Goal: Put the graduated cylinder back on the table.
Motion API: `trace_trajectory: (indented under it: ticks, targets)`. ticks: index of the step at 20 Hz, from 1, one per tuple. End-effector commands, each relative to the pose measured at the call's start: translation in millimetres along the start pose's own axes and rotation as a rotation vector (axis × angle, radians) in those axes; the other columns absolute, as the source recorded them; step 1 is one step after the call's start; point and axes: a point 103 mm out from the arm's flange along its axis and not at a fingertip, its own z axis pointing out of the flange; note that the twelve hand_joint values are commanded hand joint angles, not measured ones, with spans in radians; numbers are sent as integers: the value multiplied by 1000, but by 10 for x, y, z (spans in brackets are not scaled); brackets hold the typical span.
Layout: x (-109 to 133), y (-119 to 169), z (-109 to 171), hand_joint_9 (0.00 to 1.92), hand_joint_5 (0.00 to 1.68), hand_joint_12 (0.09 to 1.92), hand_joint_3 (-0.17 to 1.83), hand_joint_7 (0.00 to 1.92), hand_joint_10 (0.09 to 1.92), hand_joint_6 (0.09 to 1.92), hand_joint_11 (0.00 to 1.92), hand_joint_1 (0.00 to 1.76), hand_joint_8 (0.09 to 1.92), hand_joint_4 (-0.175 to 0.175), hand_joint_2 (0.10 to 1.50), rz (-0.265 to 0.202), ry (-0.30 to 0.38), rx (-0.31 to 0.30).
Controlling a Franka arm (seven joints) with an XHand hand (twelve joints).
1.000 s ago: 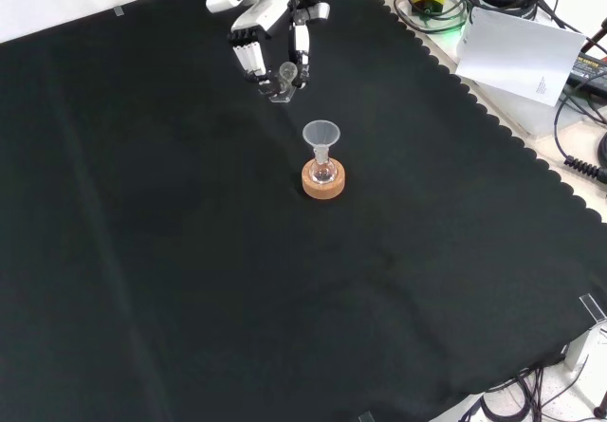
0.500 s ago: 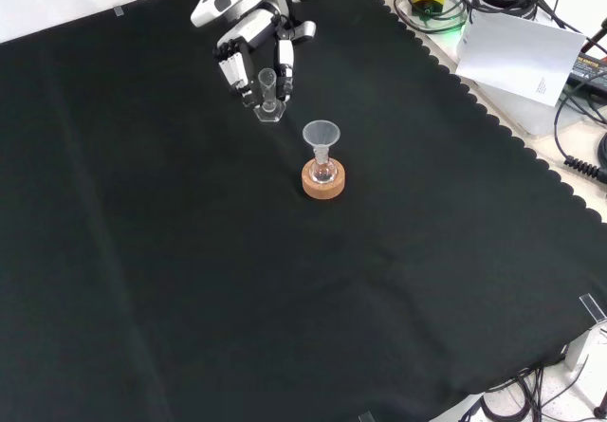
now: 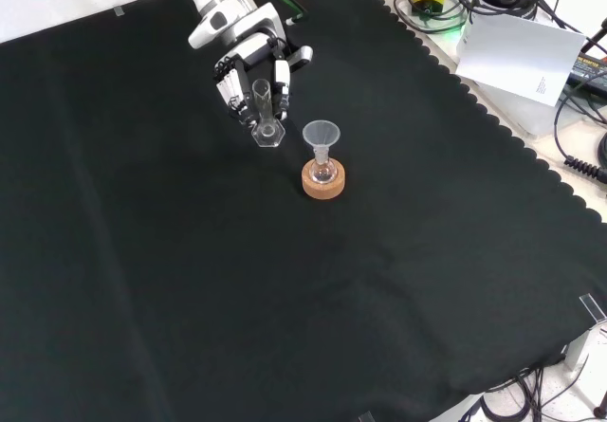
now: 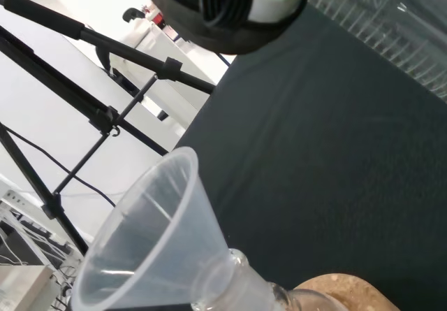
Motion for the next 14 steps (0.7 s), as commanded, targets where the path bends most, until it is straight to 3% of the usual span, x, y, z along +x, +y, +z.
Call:
trace_trajectory:
  ticks: [1, 5, 9, 14]
  targets:
    - [-142, 67, 137, 1744, 1505, 546, -175, 1568, 87, 87, 1405, 1321, 87, -175, 1021, -14, 61, -51]
    - [-206, 95, 182, 1737, 1505, 546, -175, 1568, 87, 87, 1400, 1321, 87, -175, 1021, -21, 85, -81]
    - [-219, 145, 186, 1724, 1505, 546, -175, 1567, 87, 87, 1393, 1321, 87, -175, 1022, -57, 112, -127]
    - [-268, 193, 216, 1703, 1504, 546, -175, 1565, 87, 87, 1381, 1321, 87, -175, 1022, -57, 109, -122]
